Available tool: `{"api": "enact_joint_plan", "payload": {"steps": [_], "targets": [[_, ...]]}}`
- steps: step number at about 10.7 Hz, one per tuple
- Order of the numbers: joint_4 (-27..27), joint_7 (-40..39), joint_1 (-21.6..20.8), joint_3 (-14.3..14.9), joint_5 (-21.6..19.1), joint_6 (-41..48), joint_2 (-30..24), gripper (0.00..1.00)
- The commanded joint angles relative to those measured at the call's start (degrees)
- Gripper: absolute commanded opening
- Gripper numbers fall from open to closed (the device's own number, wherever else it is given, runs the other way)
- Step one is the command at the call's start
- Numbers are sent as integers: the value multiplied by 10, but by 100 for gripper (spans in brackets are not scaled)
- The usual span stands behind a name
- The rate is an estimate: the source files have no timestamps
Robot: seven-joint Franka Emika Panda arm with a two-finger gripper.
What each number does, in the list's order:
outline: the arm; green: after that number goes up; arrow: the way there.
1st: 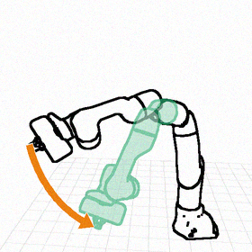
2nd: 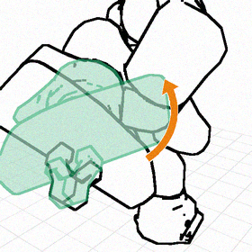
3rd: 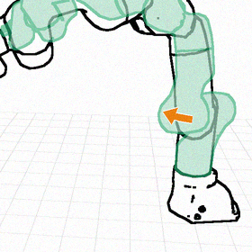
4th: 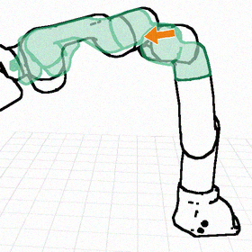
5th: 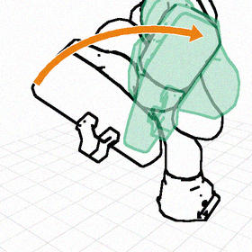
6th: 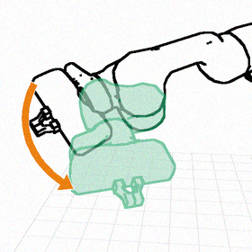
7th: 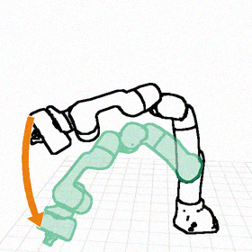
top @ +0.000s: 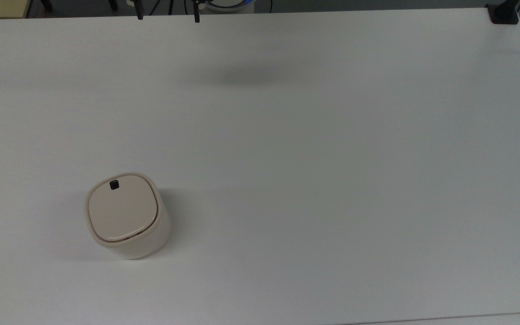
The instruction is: Close the trash bin
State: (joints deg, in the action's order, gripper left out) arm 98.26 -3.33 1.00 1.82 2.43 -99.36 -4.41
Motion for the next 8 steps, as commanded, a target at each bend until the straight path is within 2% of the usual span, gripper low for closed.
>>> {"api": "enact_joint_plan", "payload": {"steps": [1, 4, 8], "targets": [[-9, 6, -19, 27, 5, 5, 7, 100], [-38, 6, -14, 30, 4, 6, 36, 100], [-40, 7, -13, 29, 2, 10, 34, 100]]}}
